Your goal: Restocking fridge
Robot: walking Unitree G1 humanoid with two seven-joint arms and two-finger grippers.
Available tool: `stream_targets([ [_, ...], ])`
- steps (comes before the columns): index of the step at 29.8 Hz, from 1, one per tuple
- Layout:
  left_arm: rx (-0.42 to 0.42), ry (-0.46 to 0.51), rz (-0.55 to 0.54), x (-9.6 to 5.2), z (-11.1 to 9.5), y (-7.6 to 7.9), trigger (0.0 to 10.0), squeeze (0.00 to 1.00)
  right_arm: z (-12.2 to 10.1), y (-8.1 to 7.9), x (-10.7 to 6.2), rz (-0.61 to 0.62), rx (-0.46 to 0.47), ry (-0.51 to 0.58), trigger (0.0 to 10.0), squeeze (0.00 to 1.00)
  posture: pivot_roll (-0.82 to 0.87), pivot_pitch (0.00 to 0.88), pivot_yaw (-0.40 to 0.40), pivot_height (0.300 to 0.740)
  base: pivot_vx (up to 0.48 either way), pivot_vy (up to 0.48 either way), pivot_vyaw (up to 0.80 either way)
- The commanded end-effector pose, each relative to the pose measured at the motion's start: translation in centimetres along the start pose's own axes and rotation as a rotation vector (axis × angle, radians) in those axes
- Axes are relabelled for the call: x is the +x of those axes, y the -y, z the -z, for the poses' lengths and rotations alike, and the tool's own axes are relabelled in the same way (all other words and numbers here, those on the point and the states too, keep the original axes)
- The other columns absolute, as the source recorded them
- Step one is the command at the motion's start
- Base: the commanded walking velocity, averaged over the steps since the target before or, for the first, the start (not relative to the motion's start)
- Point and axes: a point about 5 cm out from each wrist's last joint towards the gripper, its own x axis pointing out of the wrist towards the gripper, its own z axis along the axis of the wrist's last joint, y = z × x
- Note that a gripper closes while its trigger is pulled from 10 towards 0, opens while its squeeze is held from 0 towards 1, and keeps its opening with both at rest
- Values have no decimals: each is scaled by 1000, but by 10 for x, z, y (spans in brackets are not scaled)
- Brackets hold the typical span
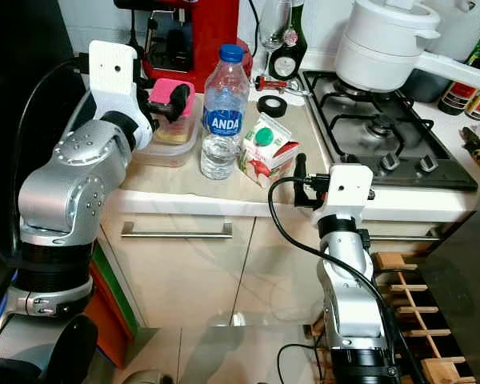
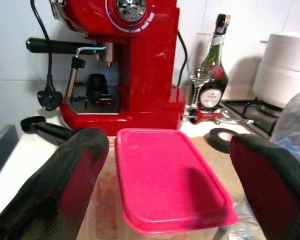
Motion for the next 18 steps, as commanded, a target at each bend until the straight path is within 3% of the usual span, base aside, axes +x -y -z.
stream_targets([
  [1,-30,11,34,0,-9,8,10000,0,-3,2,3,1,-10,22,10000,0,89,0,-47,740,0,0,0],
  [9,-16,-5,73,-4,5,18,10000,0,-2,0,3,-3,-12,18,10000,0,90,0,-45,740,0,0,0],
  [11,47,5,78,-8,14,18,10000,0,0,1,3,-2,-14,15,10000,0,88,0,-43,740,0,0,0],
  [14,38,18,78,-17,23,14,10000,0,0,2,1,2,-17,16,10000,0,86,0,-40,740,0,0,0],
  [17,82,100,61,-26,18,10,10000,0,0,4,0,5,-21,15,10000,0,92,0,-42,740,0,0,0],
  [18,109,203,37,-36,7,5,10000,0,2,6,-1,11,-27,9,10000,0,103,0,-39,740,0,0,0],
])
